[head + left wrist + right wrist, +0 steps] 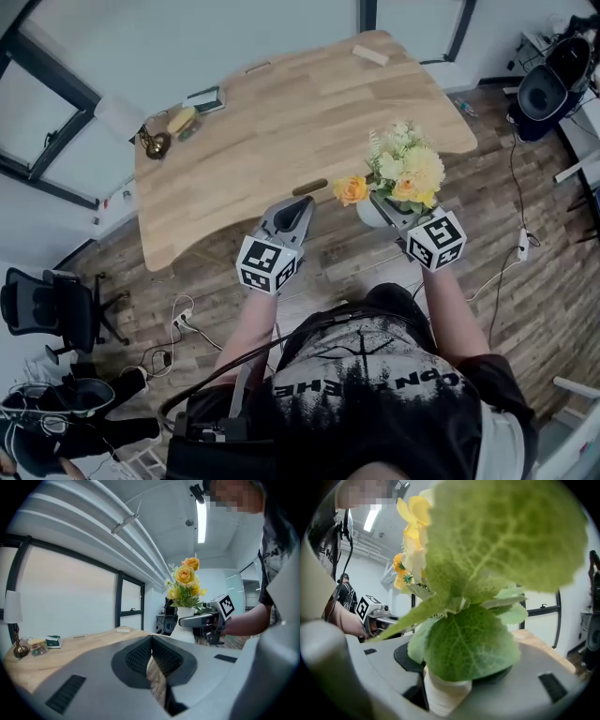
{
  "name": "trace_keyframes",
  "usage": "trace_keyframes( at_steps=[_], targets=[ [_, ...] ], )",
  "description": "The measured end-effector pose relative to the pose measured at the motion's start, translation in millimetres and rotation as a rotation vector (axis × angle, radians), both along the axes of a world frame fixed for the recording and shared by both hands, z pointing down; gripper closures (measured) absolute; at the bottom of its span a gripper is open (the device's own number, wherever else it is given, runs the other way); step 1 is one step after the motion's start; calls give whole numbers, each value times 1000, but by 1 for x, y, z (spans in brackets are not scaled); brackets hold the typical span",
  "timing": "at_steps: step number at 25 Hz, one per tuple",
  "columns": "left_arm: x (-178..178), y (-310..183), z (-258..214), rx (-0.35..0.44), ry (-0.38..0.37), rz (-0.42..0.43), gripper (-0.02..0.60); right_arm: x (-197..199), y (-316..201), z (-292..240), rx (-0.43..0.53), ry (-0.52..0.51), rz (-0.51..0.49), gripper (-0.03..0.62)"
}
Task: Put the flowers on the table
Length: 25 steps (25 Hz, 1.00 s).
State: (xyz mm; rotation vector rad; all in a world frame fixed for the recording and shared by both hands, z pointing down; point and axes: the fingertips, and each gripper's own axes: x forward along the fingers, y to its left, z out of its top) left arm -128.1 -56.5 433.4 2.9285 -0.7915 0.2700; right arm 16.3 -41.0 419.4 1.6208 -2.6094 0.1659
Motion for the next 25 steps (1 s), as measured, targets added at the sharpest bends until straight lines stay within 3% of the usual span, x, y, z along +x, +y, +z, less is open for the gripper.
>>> trace_keyframes(
  at_steps=[10,25],
  targets=[
    [-3,-46,16,-27,13,-86,568,6,-52,15,-29,22,-65,341],
    [55,-173,1,-21,-4,-240,568,61,-205,-2,-5,32,-232,342]
  ],
)
